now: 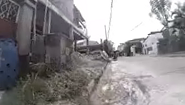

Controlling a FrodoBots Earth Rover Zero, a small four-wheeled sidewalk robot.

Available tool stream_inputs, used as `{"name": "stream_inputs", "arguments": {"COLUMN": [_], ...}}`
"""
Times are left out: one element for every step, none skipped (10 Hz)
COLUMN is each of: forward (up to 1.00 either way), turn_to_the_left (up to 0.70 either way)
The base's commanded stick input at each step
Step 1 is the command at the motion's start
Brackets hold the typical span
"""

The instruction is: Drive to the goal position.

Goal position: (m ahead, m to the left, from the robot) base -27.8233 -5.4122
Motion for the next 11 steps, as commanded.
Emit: {"name": "stream_inputs", "arguments": {"forward": [-0.68,-0.68,-0.68,-0.67,-0.65,-0.65,-0.65,-0.64,-0.44,-0.14,-0.09], "turn_to_the_left": [0.30,0.32,0.34,0.34,0.32,0.32,0.33,0.32,0.24,0.12,0.07]}}
